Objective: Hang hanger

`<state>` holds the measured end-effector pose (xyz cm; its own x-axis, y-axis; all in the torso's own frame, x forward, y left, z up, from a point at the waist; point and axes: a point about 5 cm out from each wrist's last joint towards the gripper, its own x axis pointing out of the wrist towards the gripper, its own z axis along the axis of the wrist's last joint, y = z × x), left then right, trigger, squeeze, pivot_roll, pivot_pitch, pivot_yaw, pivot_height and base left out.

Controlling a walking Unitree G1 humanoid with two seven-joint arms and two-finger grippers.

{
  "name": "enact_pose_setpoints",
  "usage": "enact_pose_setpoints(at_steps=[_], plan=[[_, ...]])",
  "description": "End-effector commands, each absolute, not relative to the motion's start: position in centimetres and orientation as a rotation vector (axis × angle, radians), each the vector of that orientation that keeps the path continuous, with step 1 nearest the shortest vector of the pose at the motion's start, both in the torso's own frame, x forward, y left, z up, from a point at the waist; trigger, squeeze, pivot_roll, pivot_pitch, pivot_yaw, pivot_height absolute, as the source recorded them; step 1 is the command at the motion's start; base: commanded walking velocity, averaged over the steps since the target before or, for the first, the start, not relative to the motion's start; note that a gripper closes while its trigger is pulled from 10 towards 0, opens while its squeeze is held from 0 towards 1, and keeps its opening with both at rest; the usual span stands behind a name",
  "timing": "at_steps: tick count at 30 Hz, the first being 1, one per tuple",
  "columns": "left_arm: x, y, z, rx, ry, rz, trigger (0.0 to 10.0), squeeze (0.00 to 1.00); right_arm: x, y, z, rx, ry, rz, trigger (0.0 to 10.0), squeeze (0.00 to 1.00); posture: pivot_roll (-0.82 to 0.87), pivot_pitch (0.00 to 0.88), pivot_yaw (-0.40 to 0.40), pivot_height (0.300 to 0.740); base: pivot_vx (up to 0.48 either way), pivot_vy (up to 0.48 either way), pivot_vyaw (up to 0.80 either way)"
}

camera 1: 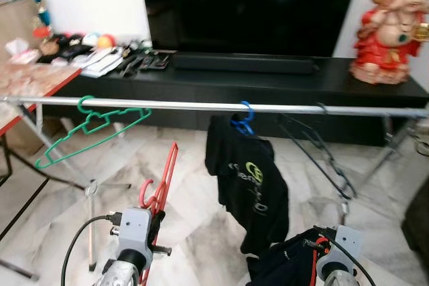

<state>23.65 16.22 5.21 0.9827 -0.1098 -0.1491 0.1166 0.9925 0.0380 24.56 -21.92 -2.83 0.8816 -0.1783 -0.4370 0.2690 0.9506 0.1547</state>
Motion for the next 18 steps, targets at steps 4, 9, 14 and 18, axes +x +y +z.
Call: enact_pose_setpoints(at_steps=[4,9,14,18], plan=[[23.68,16.78,5.5,0.052,0.14,-0.093,10.0,0.0,25.05,-21.85,-2.41,0.212,0.411,-0.233,10.0,0.0,0.01,0.0,0.001,0.74,0.0,0.0,0.0],[23.67,16.96,5.41,0.044,0.152,-0.075,10.0,0.0,25.05,-21.82,-2.42,0.213,0.412,-0.234,10.0,0.0,0.01,0.0,0.0,0.74,0.0,0.103,0.0],[23.61,16.93,5.42,0.036,0.154,-0.07,10.0,0.0,25.06,-21.67,-2.45,0.215,0.413,-0.23,10.0,0.0,0.01,0.0,-0.003,0.74,0.0,0.405,0.0],[23.61,16.96,5.53,0.034,0.153,-0.065,10.0,0.0,25.08,-21.61,-2.45,0.217,0.413,-0.231,10.0,0.0,0.01,0.001,-0.002,0.74,0.0,0.48,0.0]])
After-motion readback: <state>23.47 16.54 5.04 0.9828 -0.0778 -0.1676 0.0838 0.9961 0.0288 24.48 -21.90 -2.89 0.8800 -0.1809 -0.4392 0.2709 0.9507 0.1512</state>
